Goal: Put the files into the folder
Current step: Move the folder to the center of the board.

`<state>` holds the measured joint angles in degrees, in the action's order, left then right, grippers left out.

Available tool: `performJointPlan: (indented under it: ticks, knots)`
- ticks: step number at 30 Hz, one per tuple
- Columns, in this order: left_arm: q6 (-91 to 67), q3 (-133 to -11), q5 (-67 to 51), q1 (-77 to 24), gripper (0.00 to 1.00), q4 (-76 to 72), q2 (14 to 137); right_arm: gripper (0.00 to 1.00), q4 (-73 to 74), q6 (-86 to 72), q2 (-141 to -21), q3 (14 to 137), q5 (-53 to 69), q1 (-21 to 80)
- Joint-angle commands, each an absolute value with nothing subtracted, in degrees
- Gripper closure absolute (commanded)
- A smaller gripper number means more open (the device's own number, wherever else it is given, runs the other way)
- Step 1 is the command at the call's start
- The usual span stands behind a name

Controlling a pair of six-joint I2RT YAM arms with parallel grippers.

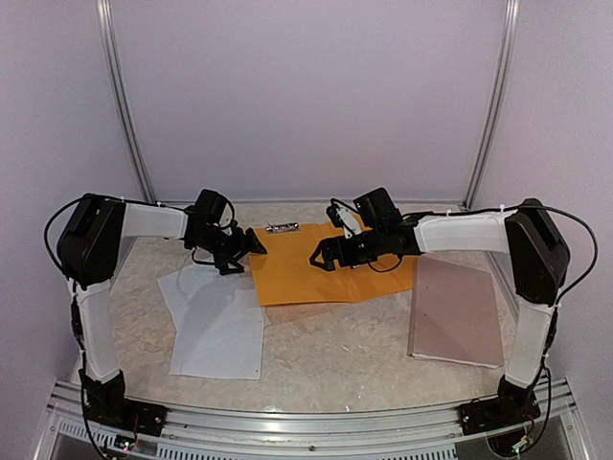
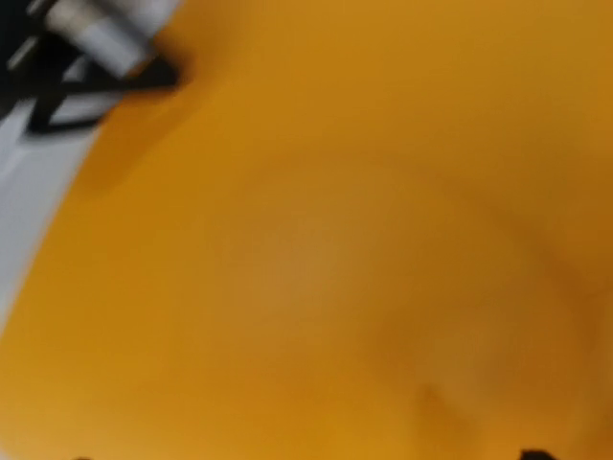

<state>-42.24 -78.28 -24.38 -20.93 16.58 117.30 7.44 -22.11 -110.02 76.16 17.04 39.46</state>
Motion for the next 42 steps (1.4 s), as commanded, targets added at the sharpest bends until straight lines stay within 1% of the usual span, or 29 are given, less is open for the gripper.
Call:
performJointPlan:
  ticks: [1,6,8,10,14,17,21,24,29,33,39,42]
  knots:
    - [-43.31,-77.9,-27.5,-21.03,0.13,12.56,118.01,0.07,12.44,-17.26,-112.69,80.39,6.97,37.26]
    - [-45.1,-76.69,-31.15,-21.08,0.2,8.47,118.19,0.12,12.43,-14.97,-116.86,84.09,1.04,35.53]
    - [-46.35,-76.65,-34.08,-21.06,0.25,6.1,119.34,0.14,12.38,-14.98,-118.64,85.51,1.02,34.81]
    - [-47.86,-76.73,-36.35,-21.12,0.33,3.69,120.29,0.15,12.36,-15.31,-120.06,86.32,1.41,34.27]
    - [-50.05,-76.4,-39.03,-21.19,0.57,-0.31,121.84,0.15,11.44,-16.39,-119.78,85.11,2.59,34.1]
    - [-51.49,-76.21,-41.53,-21.26,0.73,-3.47,122.89,0.16,10.87,-16.69,-117.91,83.3,2.78,34.11]
    - [-51.72,-73.84,-42.64,-21.23,1.0,-6.05,121.62,0.16,11.71,-16.72,-114.66,81.49,2.56,34.12]
    - [-48.76,-72.74,-41.9,-20.92,1.0,-2.42,117.38,0.15,12.27,-16.75,-111.59,79.54,2.16,34.11]
    - [-38.22,-77.42,-38.54,-20.92,1.0,16.53,109.72,0.14,15.7,-16.2,-106.98,77.78,1.12,34.1]
    - [-31.23,-79.92,-38.25,-21.36,1.0,28.44,107.03,0.14,17.88,-15.77,-103.41,76.13,0.81,34.1]
    - [-27.15,-78.85,-38.53,-25.18,1.0,36.69,105.2,0.13,20.09,-15.67,-100.81,74.12,1.63,34.12]
    - [-26.05,-77.64,-39.12,-27.33,1.0,38.42,104.16,0.13,20.44,-15.44,-100.07,72.89,2.04,34.22]
